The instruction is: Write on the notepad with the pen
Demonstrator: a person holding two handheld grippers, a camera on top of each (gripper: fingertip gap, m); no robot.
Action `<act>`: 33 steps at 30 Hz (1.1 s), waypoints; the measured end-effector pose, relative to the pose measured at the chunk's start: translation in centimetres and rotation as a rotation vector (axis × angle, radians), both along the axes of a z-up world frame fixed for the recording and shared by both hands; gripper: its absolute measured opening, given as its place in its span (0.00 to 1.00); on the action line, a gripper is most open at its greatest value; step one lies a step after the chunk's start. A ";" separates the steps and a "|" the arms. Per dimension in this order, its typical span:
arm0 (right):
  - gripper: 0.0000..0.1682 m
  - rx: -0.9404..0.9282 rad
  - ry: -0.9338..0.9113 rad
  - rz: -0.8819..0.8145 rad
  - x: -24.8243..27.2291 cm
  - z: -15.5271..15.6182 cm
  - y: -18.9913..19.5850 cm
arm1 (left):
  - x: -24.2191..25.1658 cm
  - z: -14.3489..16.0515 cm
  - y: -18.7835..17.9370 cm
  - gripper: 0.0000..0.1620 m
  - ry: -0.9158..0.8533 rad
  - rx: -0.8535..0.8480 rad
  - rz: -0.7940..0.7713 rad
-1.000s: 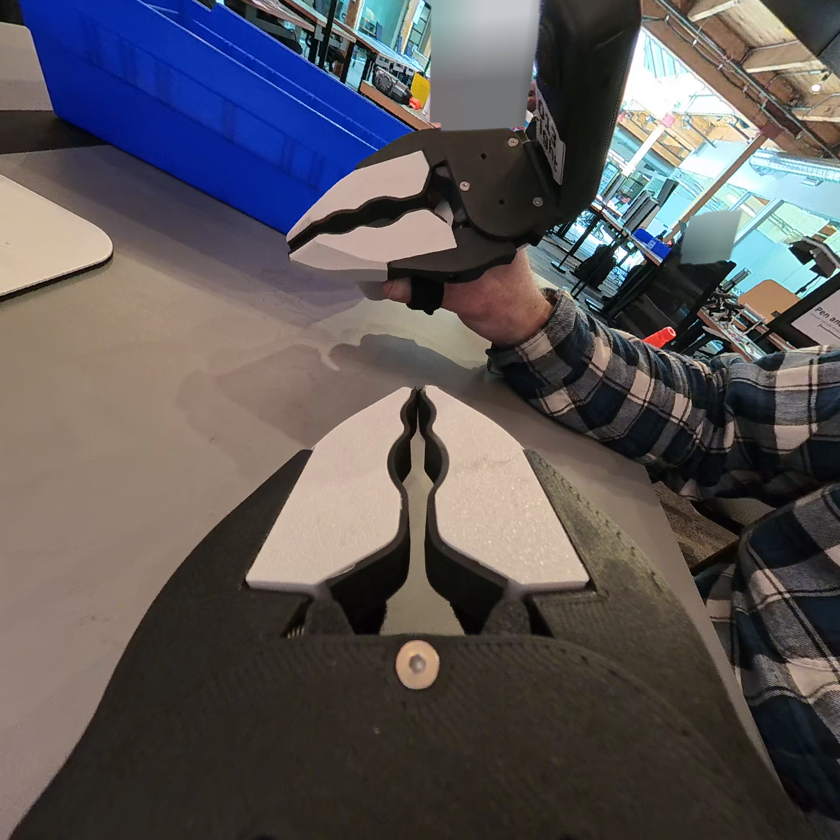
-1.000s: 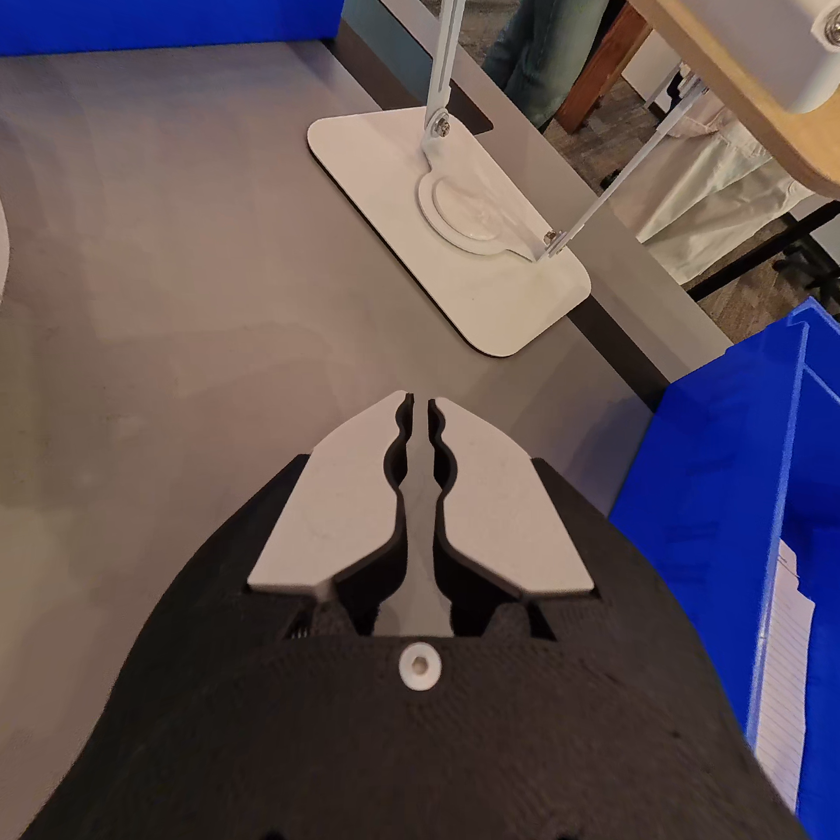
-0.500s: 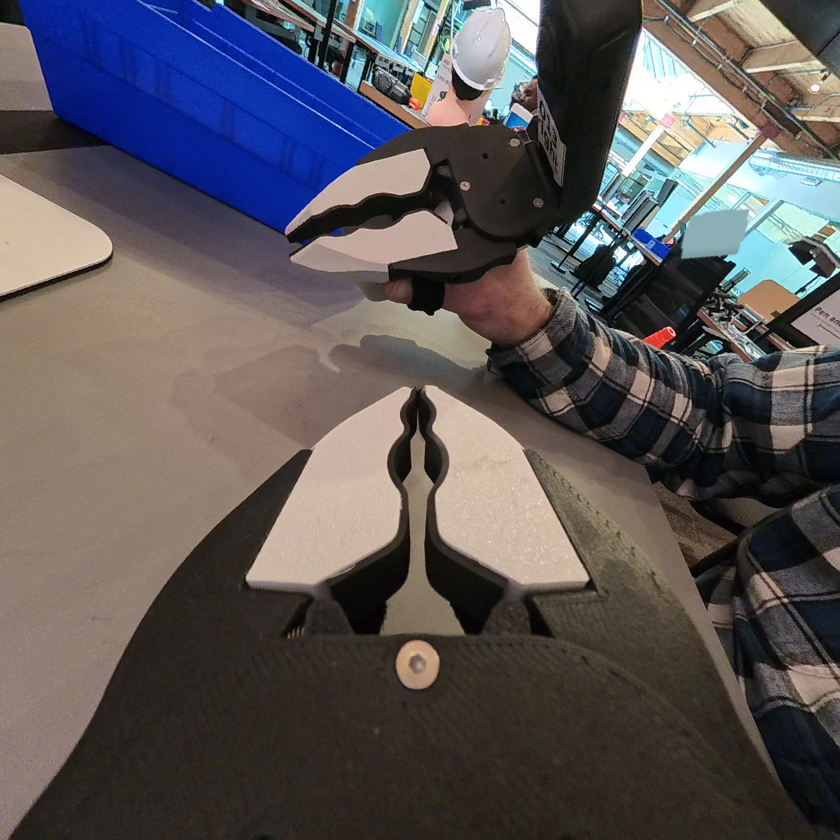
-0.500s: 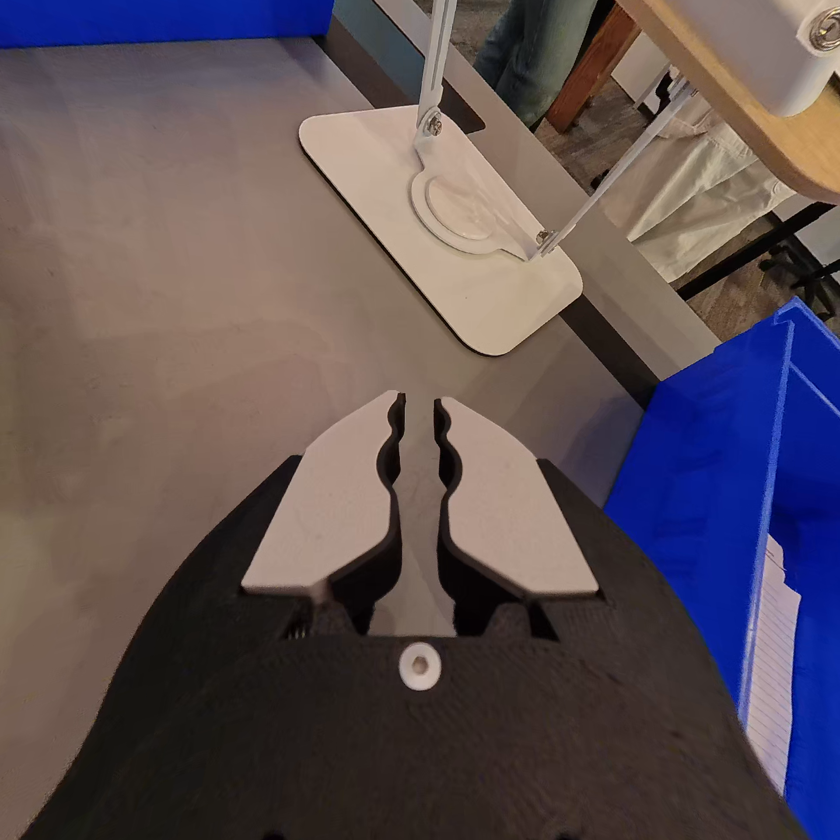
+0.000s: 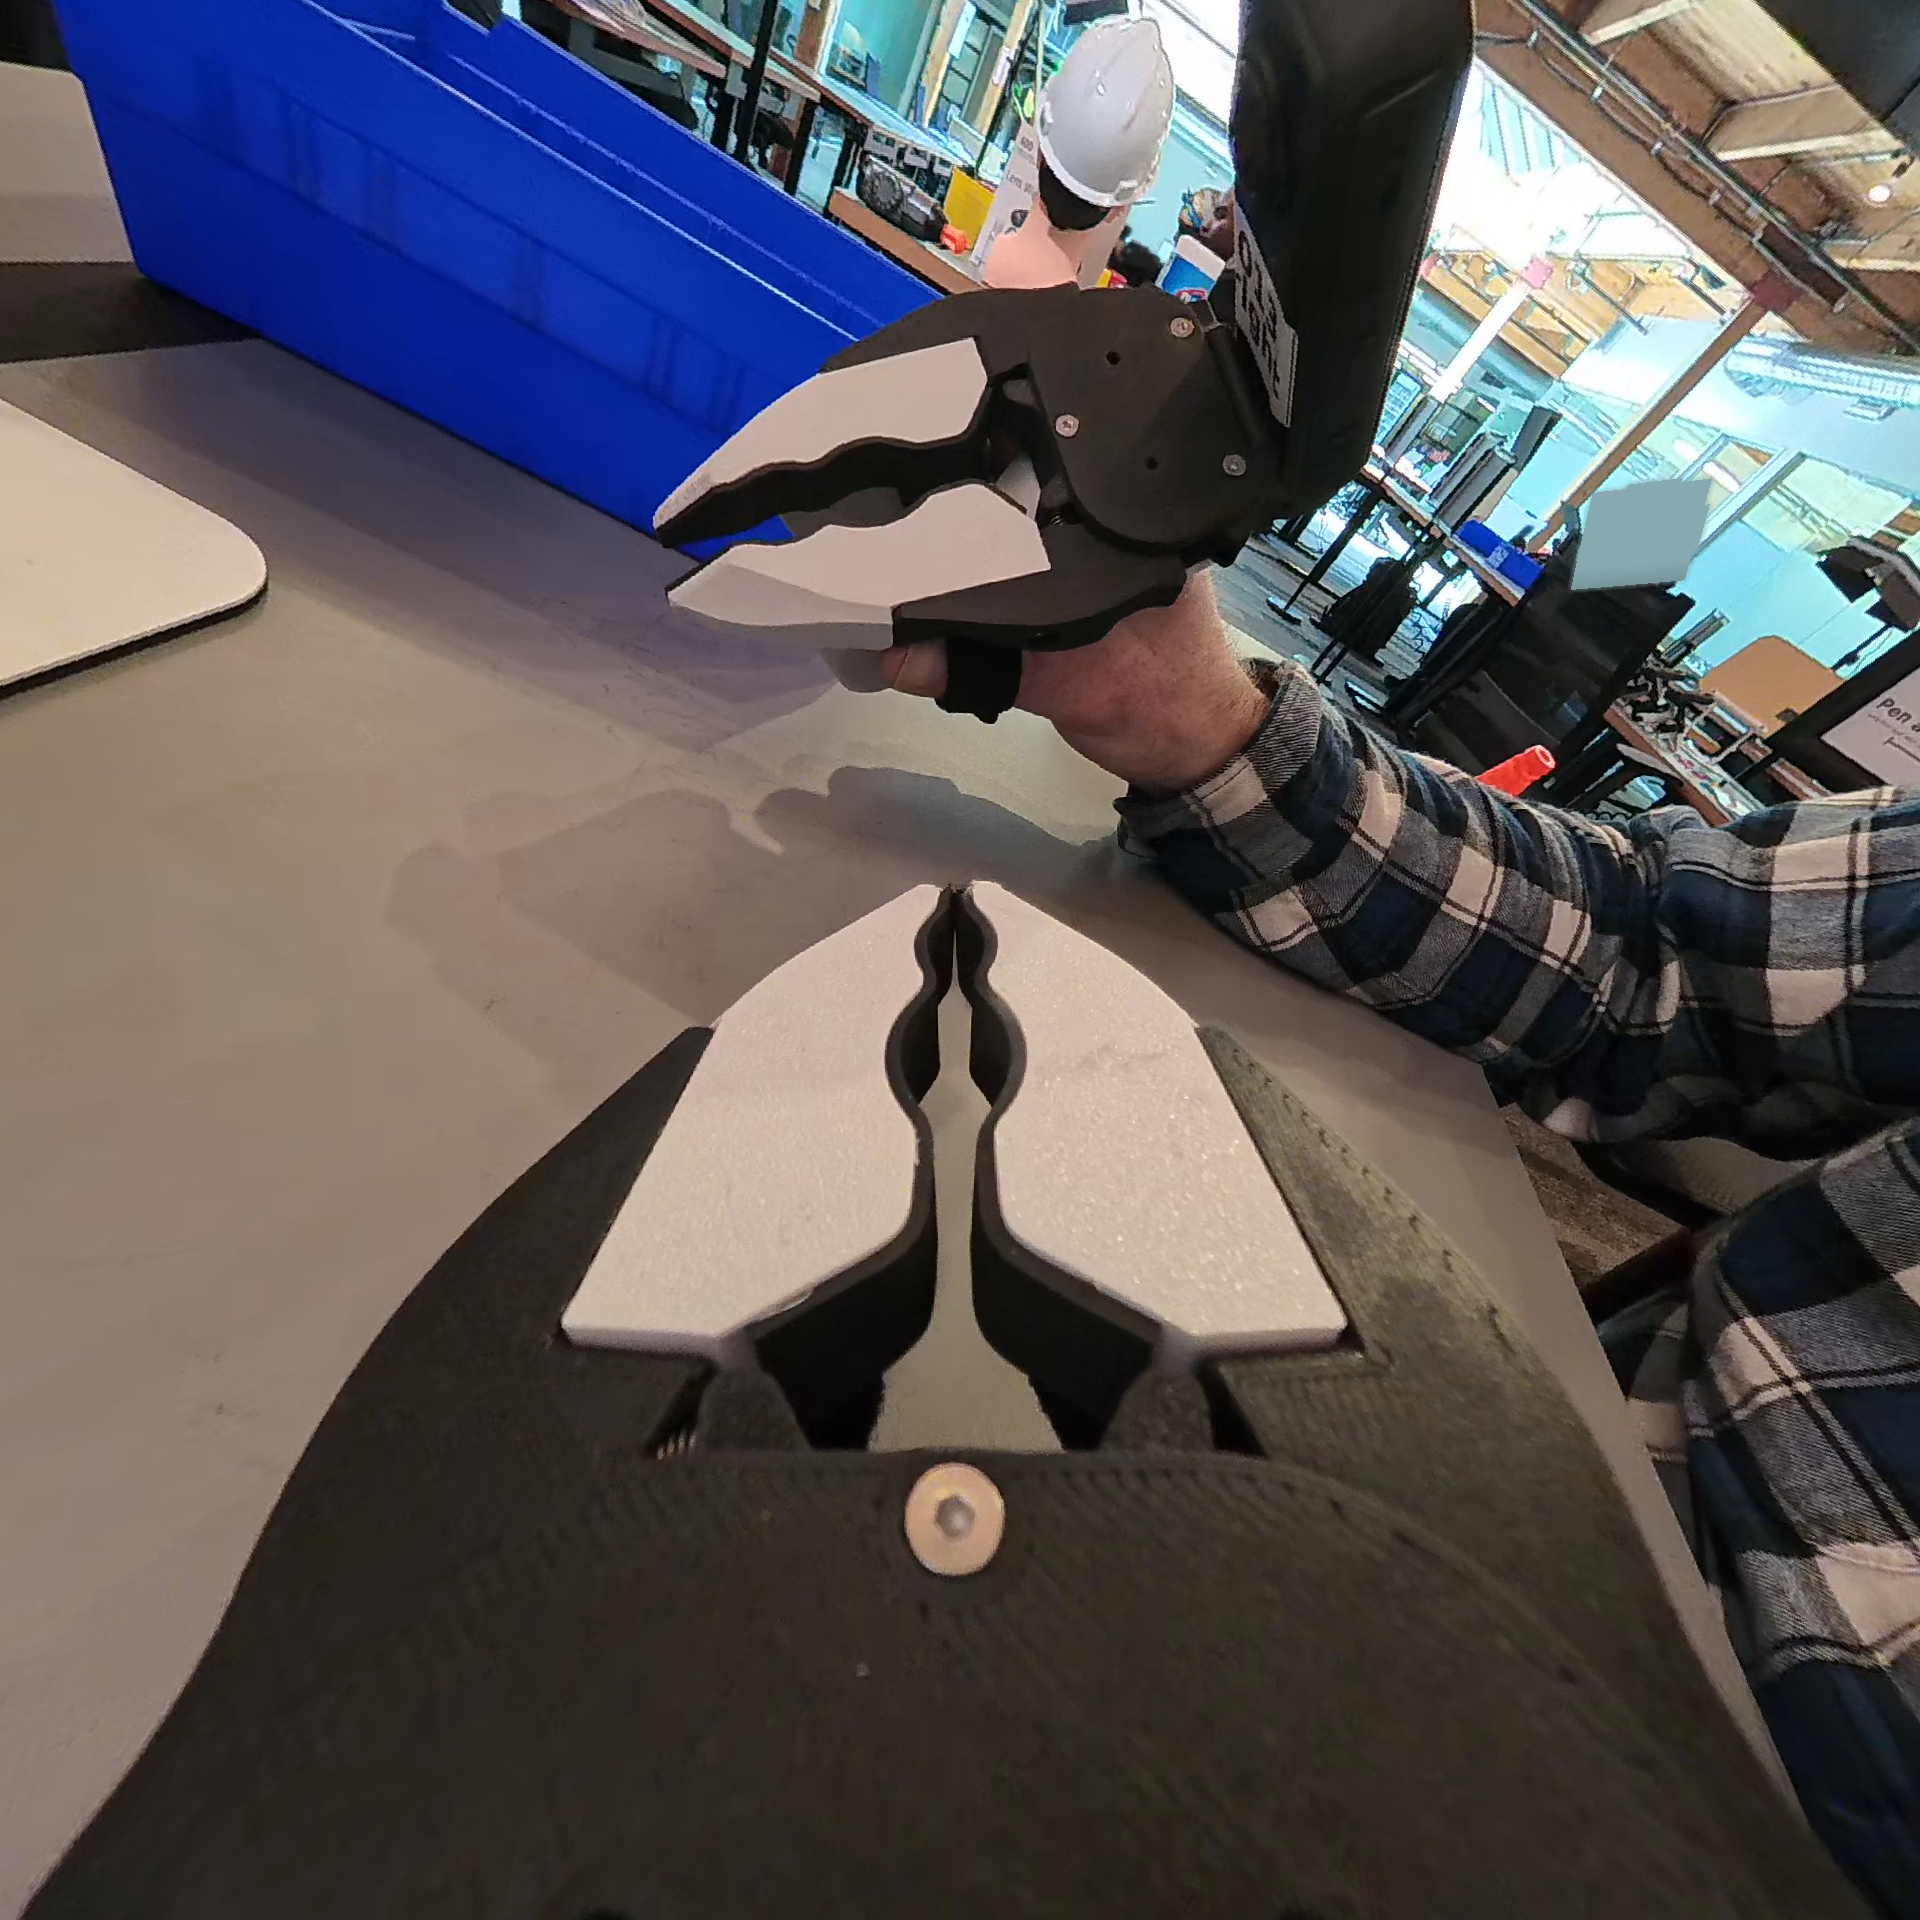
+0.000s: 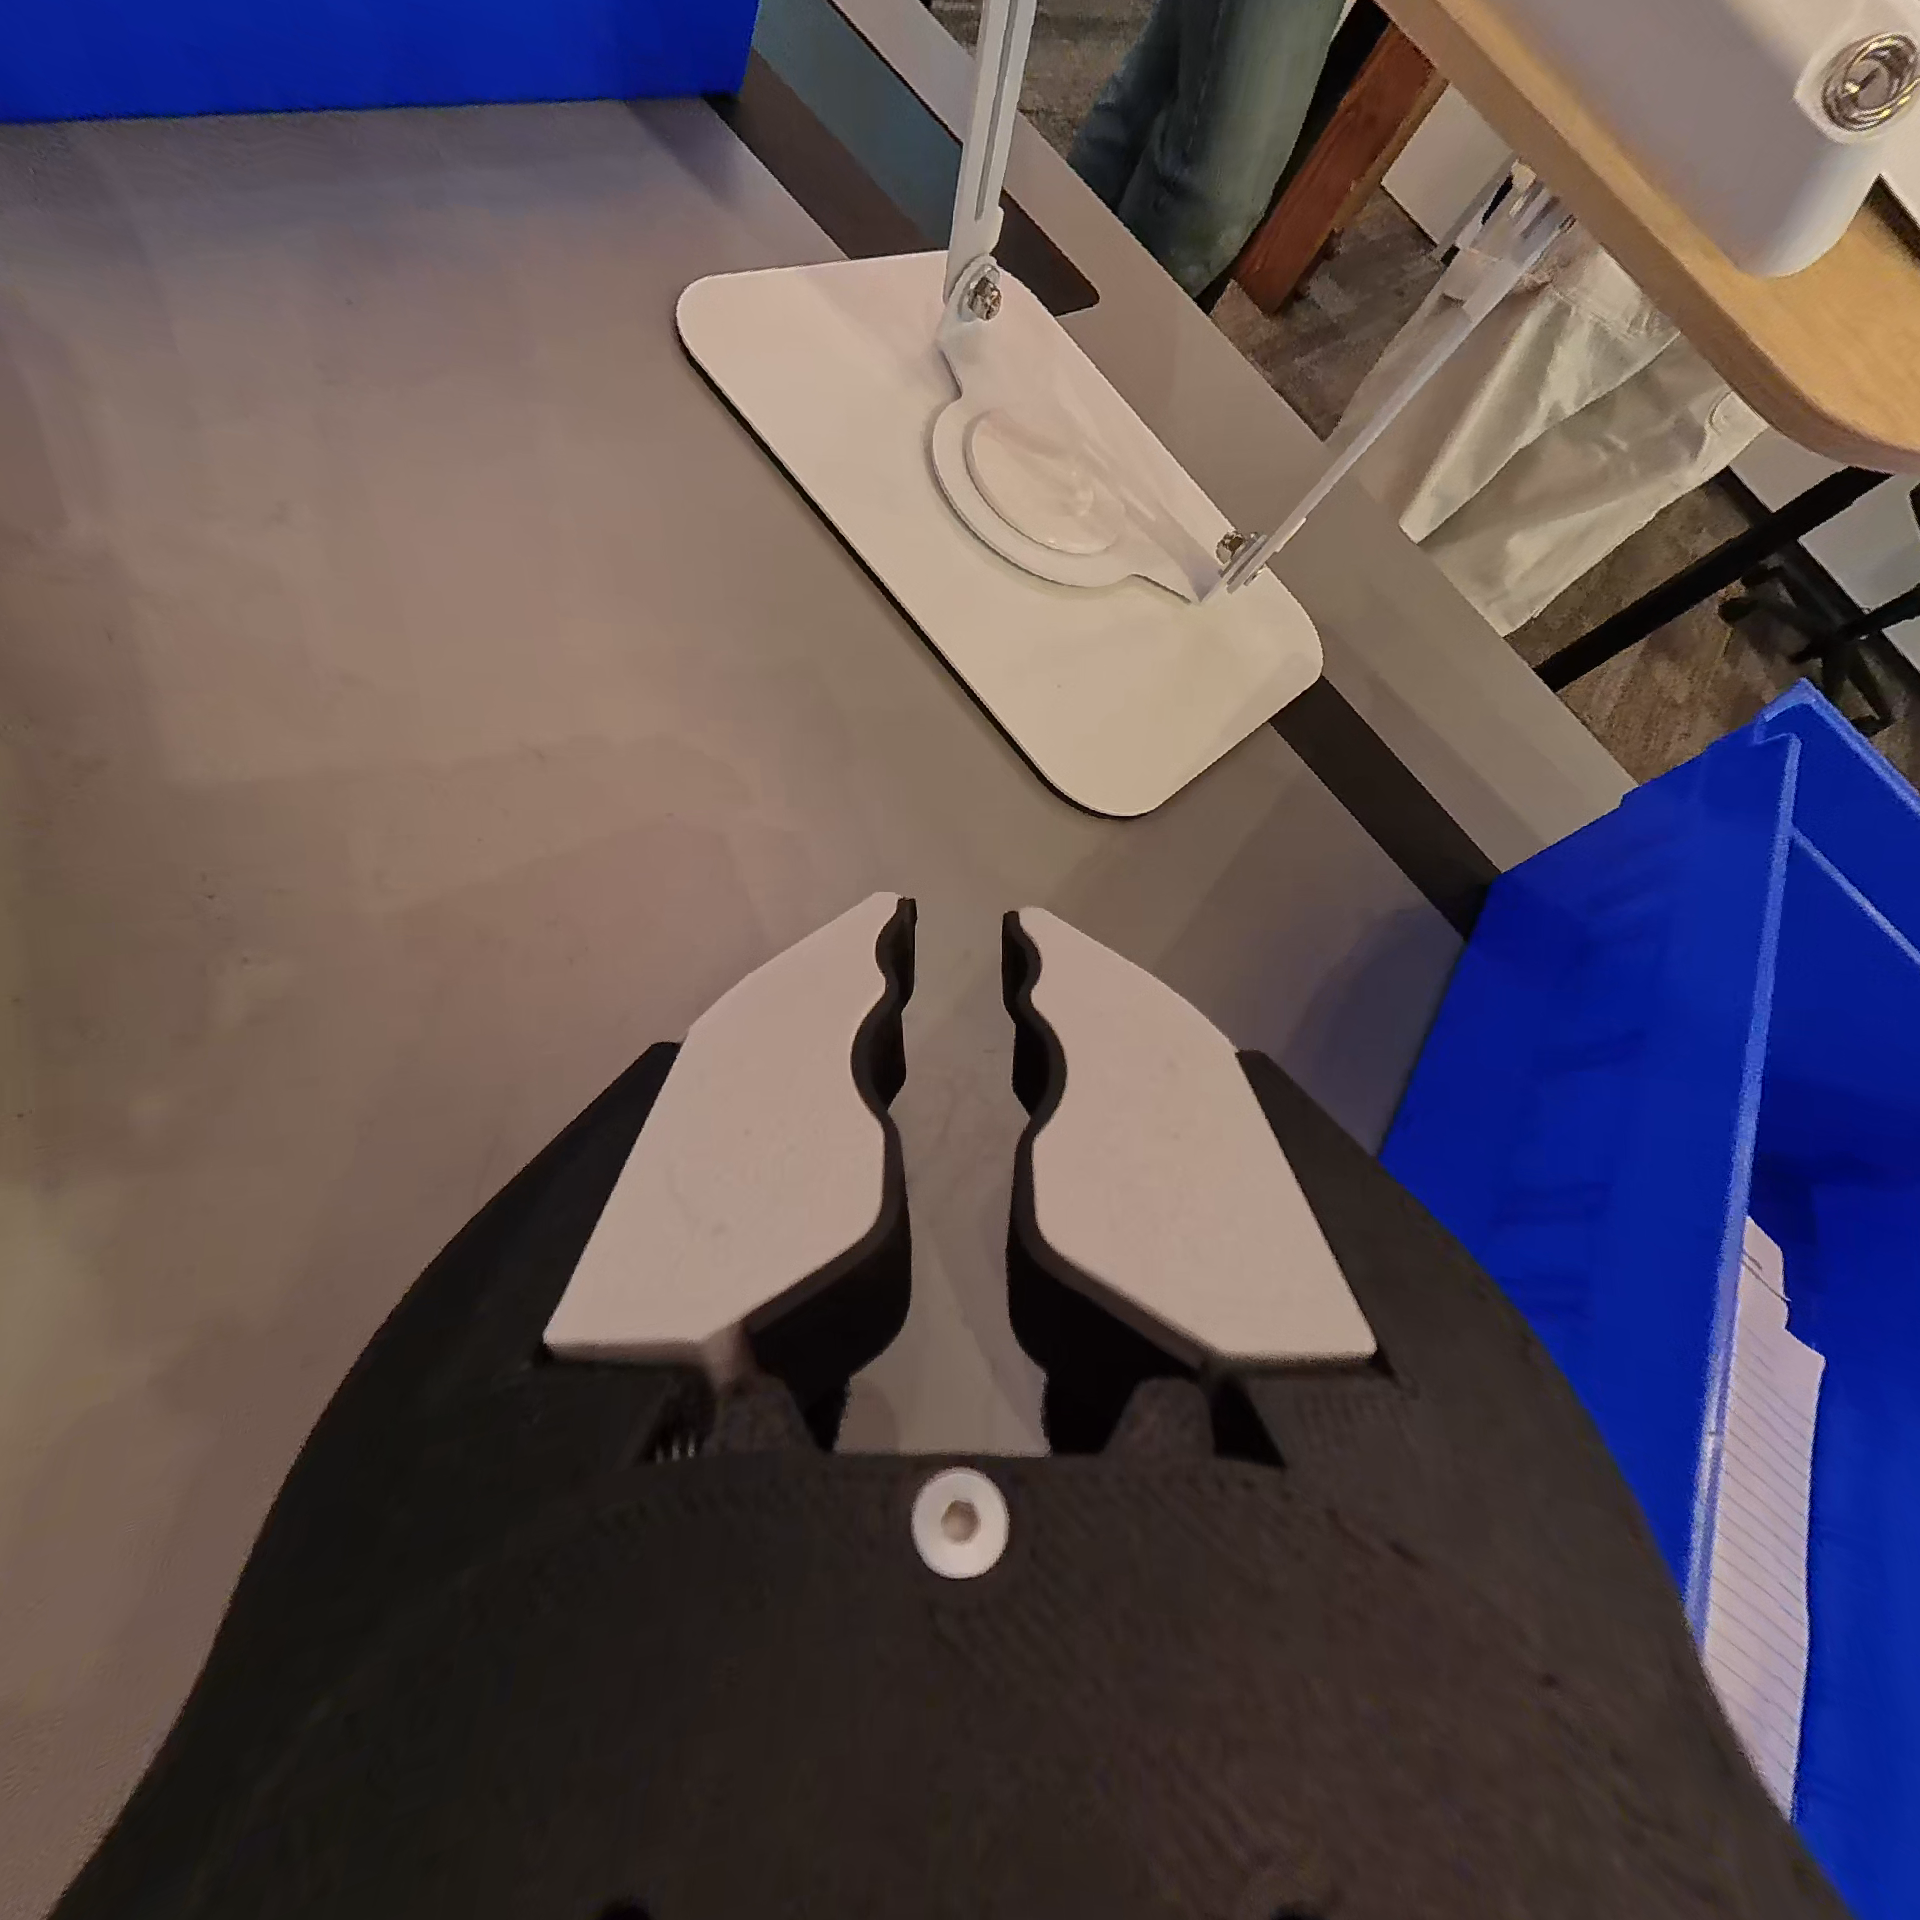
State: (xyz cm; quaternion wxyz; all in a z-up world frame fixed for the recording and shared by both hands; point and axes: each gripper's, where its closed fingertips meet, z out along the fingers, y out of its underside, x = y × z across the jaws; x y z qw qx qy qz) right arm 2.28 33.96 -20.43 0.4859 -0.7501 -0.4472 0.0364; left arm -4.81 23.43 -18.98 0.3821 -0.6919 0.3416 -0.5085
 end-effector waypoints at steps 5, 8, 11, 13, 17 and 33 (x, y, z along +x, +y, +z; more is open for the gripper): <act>0.10 0.000 -0.012 0.001 -0.1 -0.1 0.0 | 0.0 0.0 0.0 0.00 0.001 0.000 -0.002; 0.10 0.003 -0.012 0.004 -0.1 -0.1 0.0 | 0.0 0.0 0.0 0.00 -0.001 -0.001 -0.002; 0.10 0.002 -0.014 0.003 -0.1 -0.2 0.0 | 0.0 0.0 0.1 0.01 -0.001 0.000 0.005; 0.10 -0.003 -0.010 0.002 -0.1 -0.3 0.0 | -0.1 0.0 0.1 0.04 0.000 -0.002 0.010; 0.10 0.000 -0.005 -0.002 0.0 -0.1 0.1 | -0.1 -0.1 0.3 0.08 0.007 -0.006 0.020; 0.12 -0.007 -0.001 -0.007 0.1 -0.4 0.1 | 0.0 -0.2 0.2 0.08 0.009 -0.004 0.017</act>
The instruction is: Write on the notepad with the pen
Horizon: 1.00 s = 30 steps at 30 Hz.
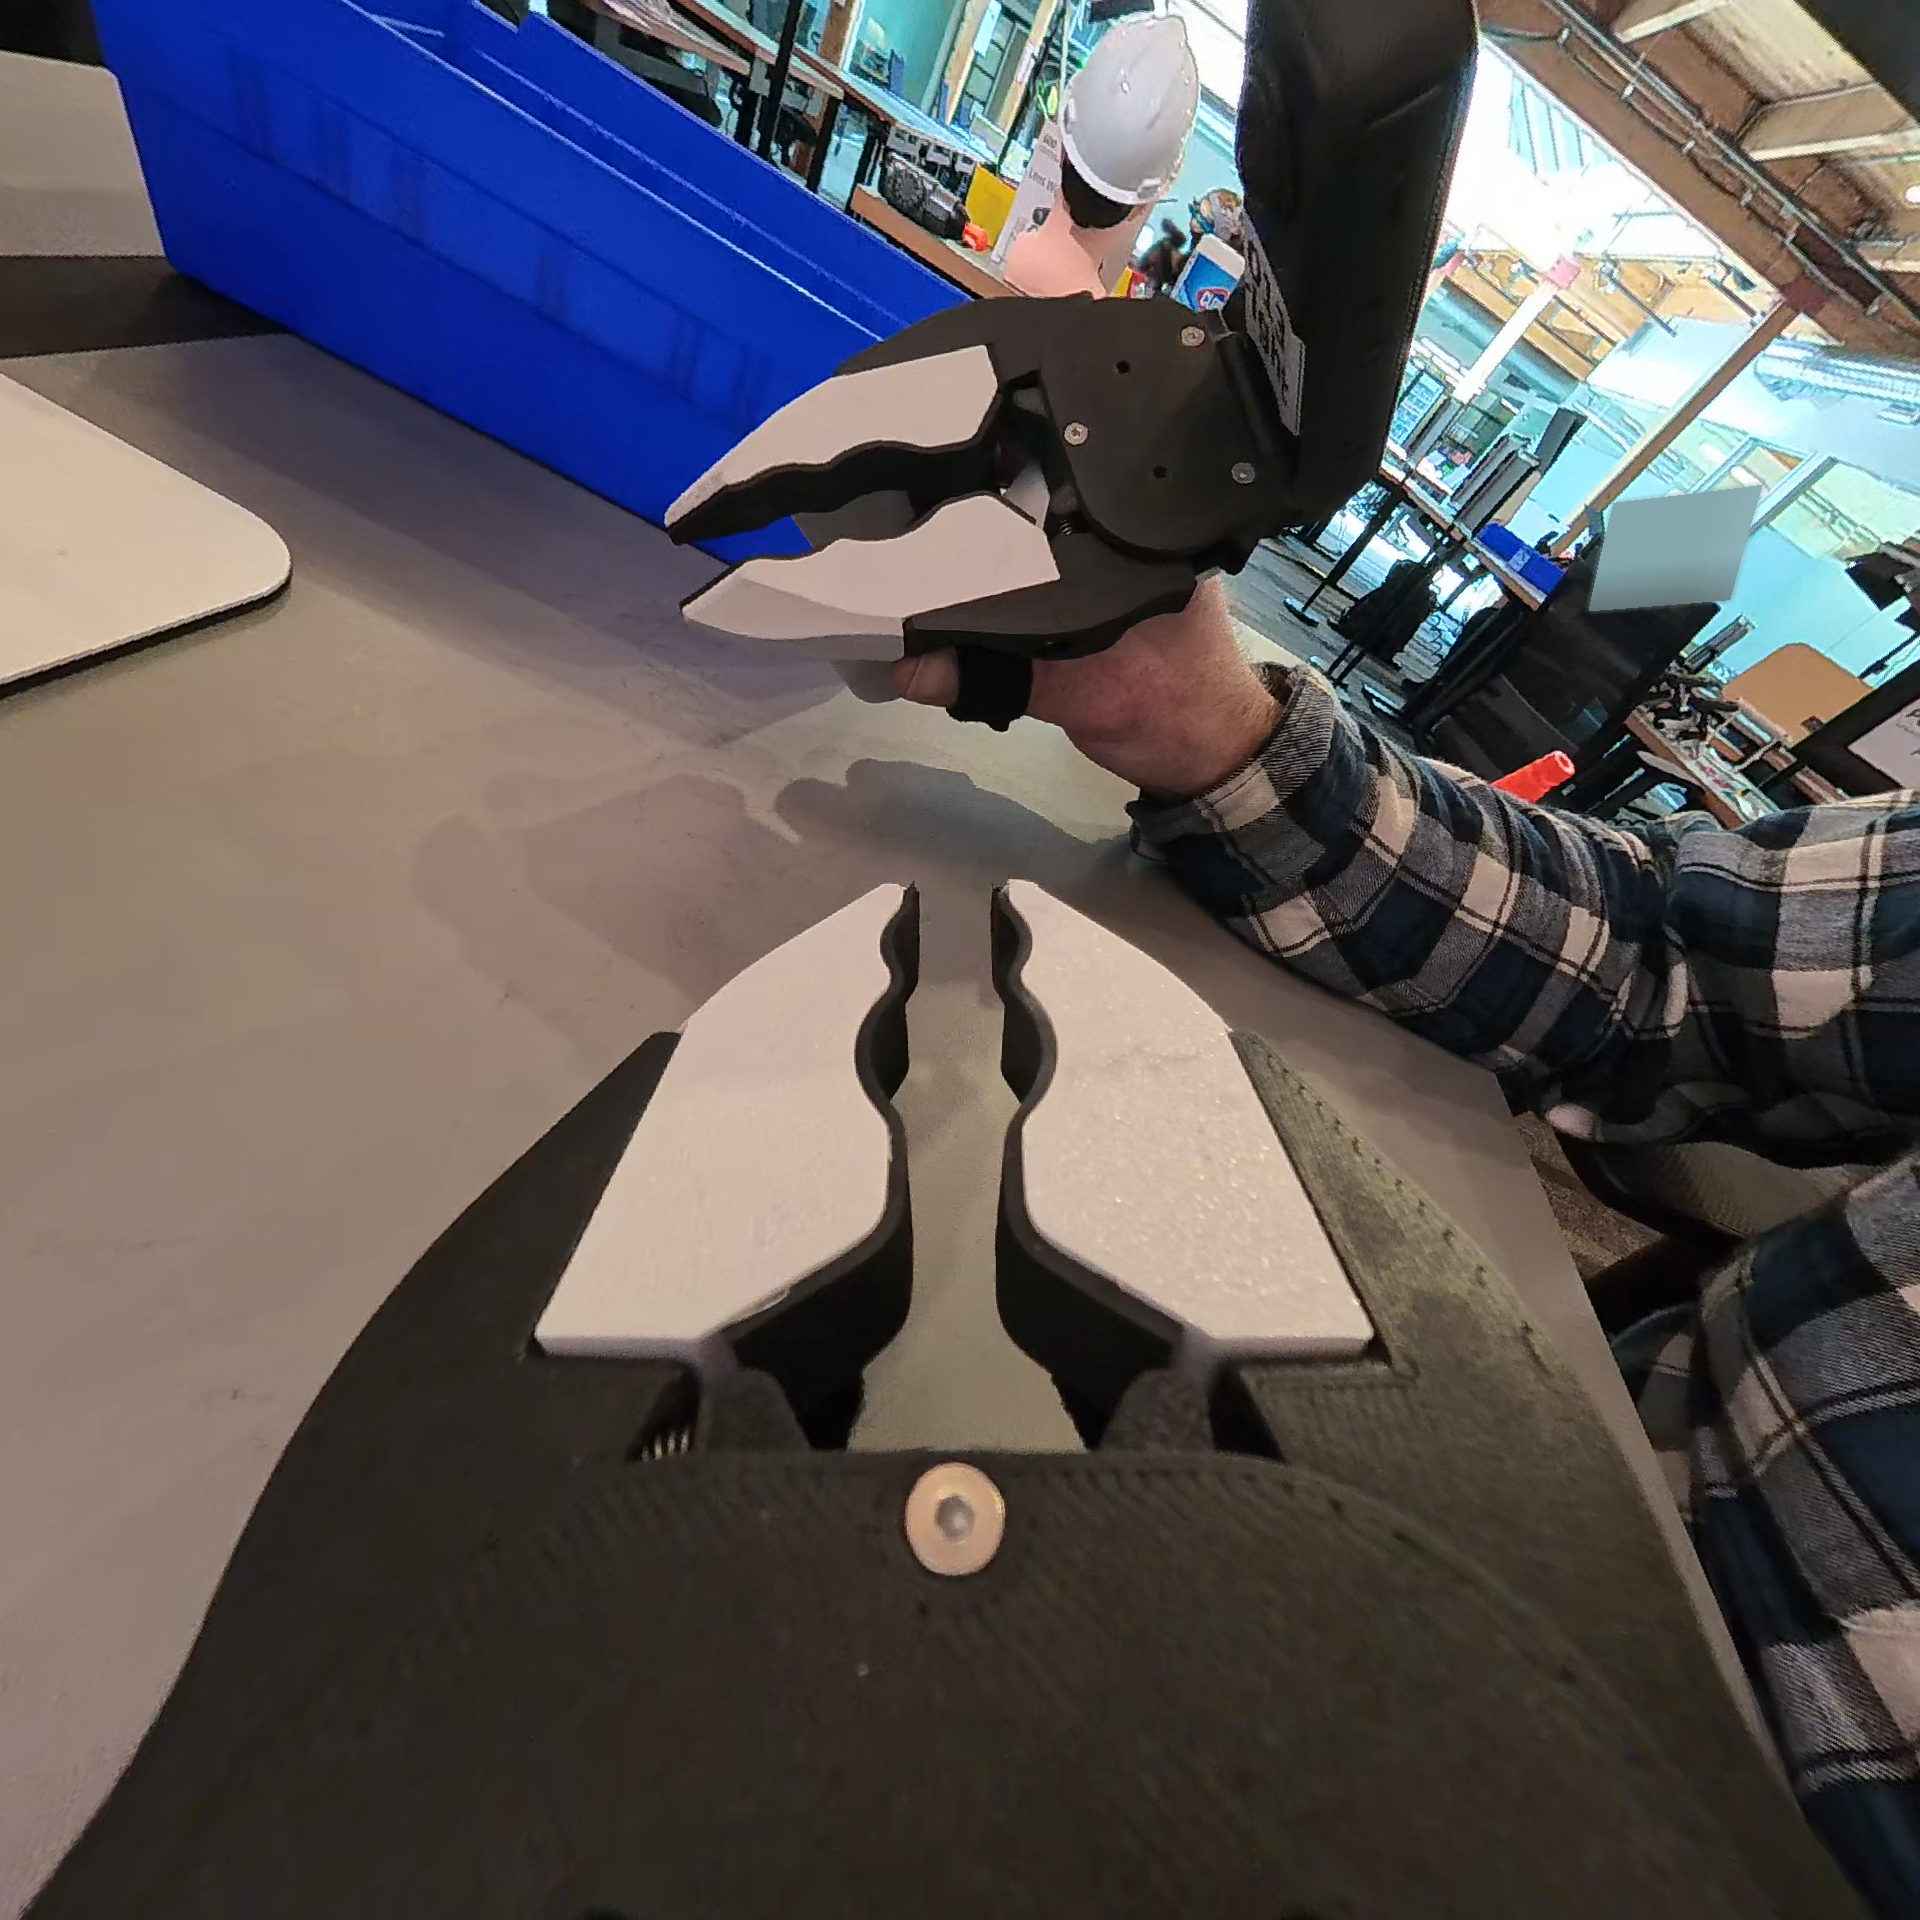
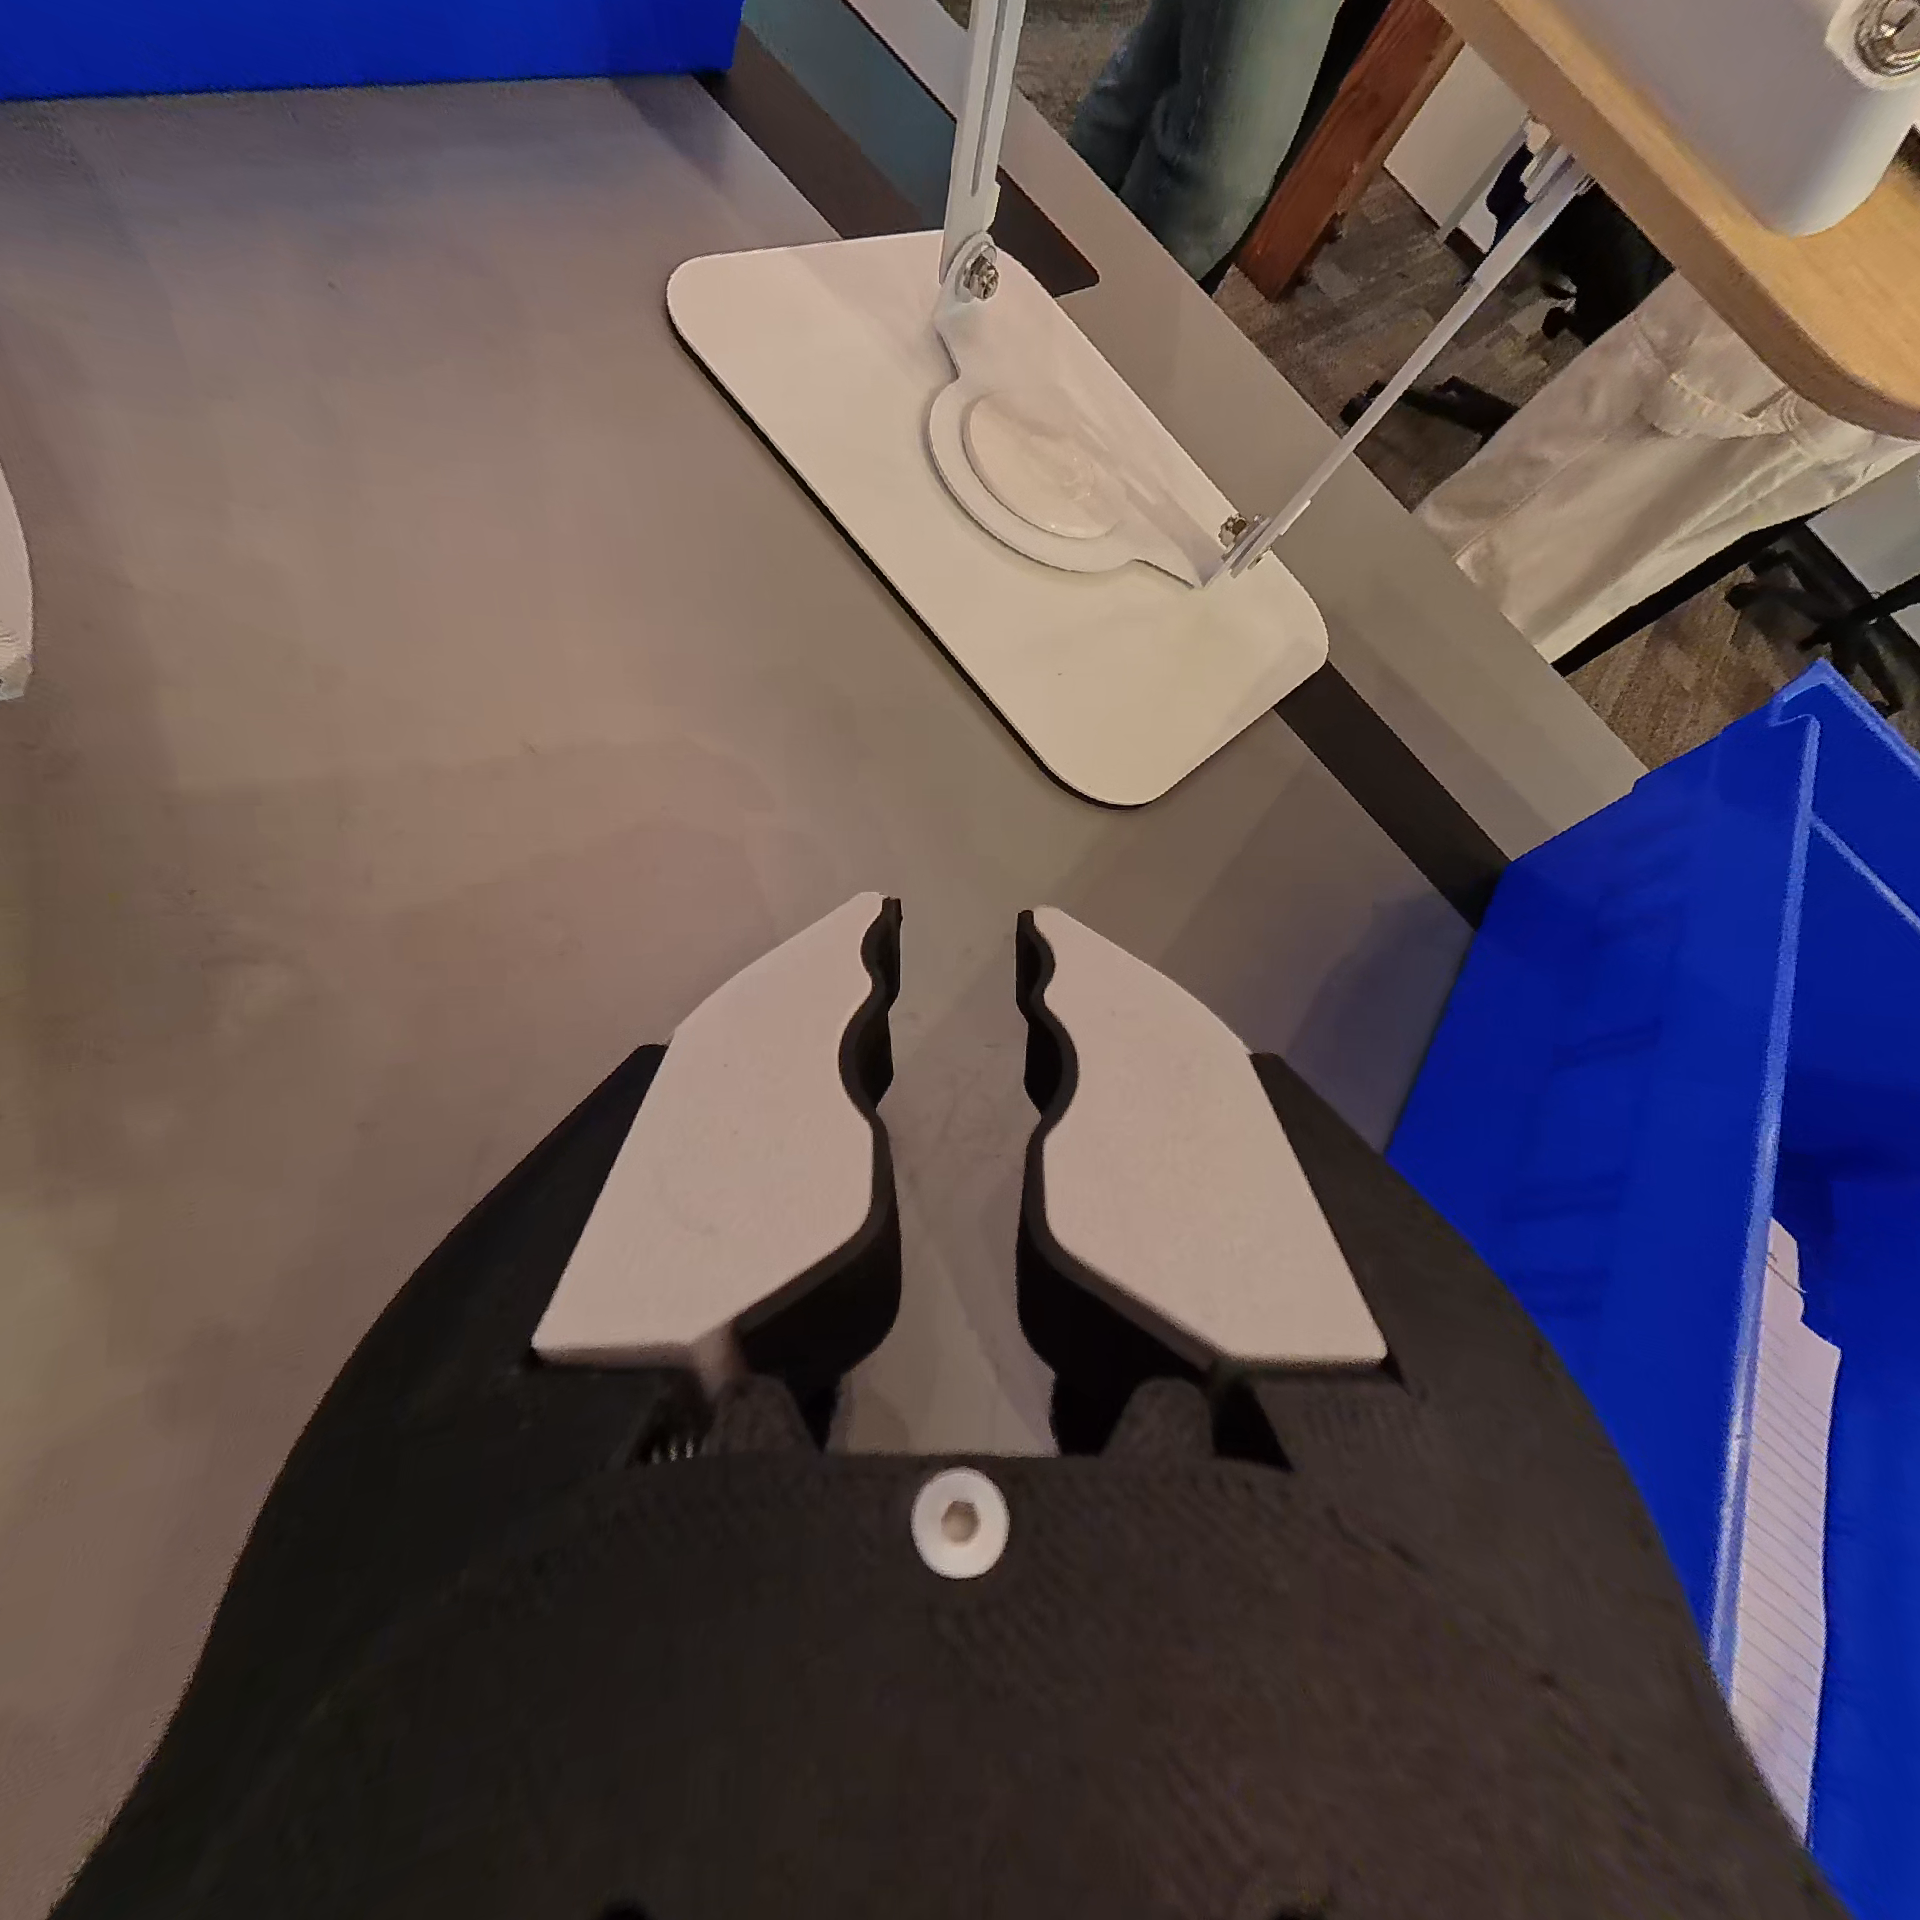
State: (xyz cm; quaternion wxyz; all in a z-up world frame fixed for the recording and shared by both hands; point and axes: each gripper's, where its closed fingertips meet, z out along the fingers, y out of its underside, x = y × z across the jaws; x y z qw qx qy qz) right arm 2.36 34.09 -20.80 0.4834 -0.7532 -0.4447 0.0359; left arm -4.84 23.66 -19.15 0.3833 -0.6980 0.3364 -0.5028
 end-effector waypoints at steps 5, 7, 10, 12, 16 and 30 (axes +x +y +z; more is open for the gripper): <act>0.12 -0.003 -0.004 0.003 -0.1 -0.1 0.0 | 0.0 0.0 0.0 0.07 -0.001 0.001 0.000; 0.12 -0.001 -0.007 0.005 -0.1 -0.1 -0.1 | 0.0 0.0 0.0 0.07 0.000 0.001 -0.001; 0.12 -0.001 -0.005 0.005 -0.1 -0.1 -0.1 | 0.0 0.0 0.0 0.07 0.000 0.001 0.000; 0.12 -0.003 -0.006 0.003 -0.1 -0.2 0.0 | 0.0 0.0 0.0 0.07 -0.001 0.001 0.000; 0.12 -0.001 0.004 0.002 0.0 0.0 0.0 | 0.0 0.0 0.1 0.07 -0.001 0.002 0.002; 0.13 -0.006 -0.007 0.008 -0.2 -0.2 -0.1 | 0.0 0.0 0.1 0.08 -0.001 0.004 0.004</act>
